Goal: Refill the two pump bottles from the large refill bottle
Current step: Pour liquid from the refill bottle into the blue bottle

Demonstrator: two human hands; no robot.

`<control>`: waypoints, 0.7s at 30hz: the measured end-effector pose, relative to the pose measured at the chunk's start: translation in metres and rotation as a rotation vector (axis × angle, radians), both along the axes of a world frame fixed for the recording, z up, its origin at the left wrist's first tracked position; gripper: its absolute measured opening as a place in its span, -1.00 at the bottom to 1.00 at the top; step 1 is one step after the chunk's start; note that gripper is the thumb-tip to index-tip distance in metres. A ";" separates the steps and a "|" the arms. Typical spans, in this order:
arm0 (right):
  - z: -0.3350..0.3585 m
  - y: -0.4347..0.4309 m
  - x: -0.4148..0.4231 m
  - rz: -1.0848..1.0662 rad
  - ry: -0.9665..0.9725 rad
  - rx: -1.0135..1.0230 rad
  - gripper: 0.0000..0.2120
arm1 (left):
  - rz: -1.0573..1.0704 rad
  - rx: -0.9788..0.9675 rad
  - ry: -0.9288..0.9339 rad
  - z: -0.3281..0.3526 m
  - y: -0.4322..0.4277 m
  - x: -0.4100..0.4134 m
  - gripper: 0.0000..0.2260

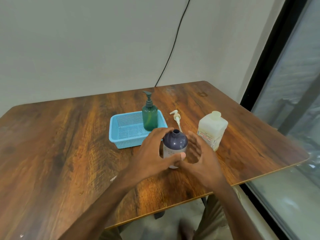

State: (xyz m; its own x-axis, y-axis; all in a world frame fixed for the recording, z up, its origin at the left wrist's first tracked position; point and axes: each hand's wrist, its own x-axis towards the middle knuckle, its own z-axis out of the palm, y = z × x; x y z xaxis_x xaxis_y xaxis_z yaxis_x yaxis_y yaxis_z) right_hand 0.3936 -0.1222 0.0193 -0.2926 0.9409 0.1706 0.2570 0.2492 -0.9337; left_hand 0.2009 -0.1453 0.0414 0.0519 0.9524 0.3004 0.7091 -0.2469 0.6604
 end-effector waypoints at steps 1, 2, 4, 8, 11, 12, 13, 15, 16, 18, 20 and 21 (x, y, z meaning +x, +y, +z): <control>0.004 -0.004 0.007 -0.031 -0.003 0.030 -0.19 | -0.007 0.018 -0.006 -0.001 0.003 0.000 -0.32; 0.008 -0.009 0.016 -0.078 -0.002 0.075 -0.30 | -0.006 0.032 -0.020 -0.003 0.005 0.000 -0.34; 0.016 -0.016 0.032 -0.214 0.045 0.169 -0.57 | 0.002 0.043 -0.056 -0.004 0.010 0.000 -0.35; 0.023 -0.010 0.060 -0.590 0.132 0.335 -0.74 | 0.009 0.076 -0.108 -0.003 0.018 0.007 -0.37; 0.013 0.016 0.069 -0.684 0.002 0.235 -0.36 | 0.019 0.099 -0.132 -0.005 0.022 0.015 -0.37; 0.007 0.024 0.068 -0.657 -0.059 0.166 -0.22 | 0.025 0.095 -0.135 -0.006 0.022 0.017 -0.37; 0.000 0.032 0.065 -0.608 -0.111 0.111 -0.10 | 0.029 0.089 -0.134 -0.007 0.022 0.020 -0.37; -0.011 0.042 0.055 -0.520 -0.170 0.070 0.00 | 0.038 0.089 -0.132 -0.008 0.022 0.022 -0.36; -0.015 0.047 0.050 -0.498 -0.179 0.075 -0.01 | 0.042 0.090 -0.129 -0.009 0.021 0.023 -0.35; -0.018 0.053 0.042 -0.506 -0.168 0.101 -0.09 | 0.043 0.071 -0.125 -0.008 0.021 0.024 -0.33; -0.017 0.055 0.040 -0.528 -0.162 0.147 -0.15 | 0.037 0.047 -0.135 -0.008 0.021 0.026 -0.31; -0.016 0.055 0.041 -0.523 -0.158 0.164 -0.16 | 0.034 0.042 -0.148 -0.009 0.022 0.027 -0.30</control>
State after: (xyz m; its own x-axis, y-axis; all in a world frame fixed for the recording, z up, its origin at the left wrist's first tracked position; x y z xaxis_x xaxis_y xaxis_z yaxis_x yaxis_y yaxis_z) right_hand 0.4346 -0.0671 0.0029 0.1715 0.9322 0.3188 0.5185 0.1897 -0.8338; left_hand 0.2276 -0.1237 0.0323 -0.0283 0.9393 0.3419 0.6133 -0.2538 0.7480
